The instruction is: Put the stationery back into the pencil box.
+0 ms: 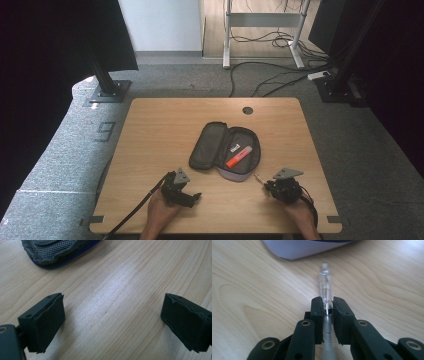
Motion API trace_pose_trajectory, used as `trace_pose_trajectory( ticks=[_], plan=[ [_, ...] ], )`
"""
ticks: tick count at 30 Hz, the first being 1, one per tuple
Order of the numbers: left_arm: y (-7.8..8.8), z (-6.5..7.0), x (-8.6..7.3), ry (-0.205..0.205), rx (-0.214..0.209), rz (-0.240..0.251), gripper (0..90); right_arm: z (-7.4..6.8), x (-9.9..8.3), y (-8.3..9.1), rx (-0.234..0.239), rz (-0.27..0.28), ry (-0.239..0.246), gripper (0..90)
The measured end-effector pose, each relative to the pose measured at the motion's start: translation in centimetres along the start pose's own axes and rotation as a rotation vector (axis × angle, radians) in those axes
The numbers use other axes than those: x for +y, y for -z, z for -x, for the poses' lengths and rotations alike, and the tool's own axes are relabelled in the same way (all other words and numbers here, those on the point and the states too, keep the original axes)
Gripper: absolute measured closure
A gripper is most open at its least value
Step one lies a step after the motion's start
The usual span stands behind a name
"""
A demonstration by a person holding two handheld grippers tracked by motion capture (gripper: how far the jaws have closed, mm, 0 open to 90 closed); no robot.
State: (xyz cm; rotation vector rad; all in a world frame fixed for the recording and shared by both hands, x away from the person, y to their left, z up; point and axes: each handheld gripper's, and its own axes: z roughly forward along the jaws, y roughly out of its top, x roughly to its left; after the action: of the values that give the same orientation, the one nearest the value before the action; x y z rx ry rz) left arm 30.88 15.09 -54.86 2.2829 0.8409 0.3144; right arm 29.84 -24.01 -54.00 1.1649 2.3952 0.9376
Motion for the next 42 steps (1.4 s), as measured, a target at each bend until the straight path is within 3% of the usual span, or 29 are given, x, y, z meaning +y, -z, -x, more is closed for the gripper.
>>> trace_pose_trajectory(
  ticks=[3,20,42],
  plan=[
    [0.0,0.0,0.0,0.0,0.0,0.0,5.0,0.7,-0.3,0.3,-0.028,-0.002,-0.02,78.5],
    [0.0,0.0,0.0,0.0,0.0,0.0,4.9,1.2,-0.7,0.6,-0.009,0.017,-0.053,78.8],
    [0.0,0.0,0.0,0.0,0.0,0.0,4.9,2.8,0.7,3.5,-0.013,0.073,-0.077,78.8]
  ],
)
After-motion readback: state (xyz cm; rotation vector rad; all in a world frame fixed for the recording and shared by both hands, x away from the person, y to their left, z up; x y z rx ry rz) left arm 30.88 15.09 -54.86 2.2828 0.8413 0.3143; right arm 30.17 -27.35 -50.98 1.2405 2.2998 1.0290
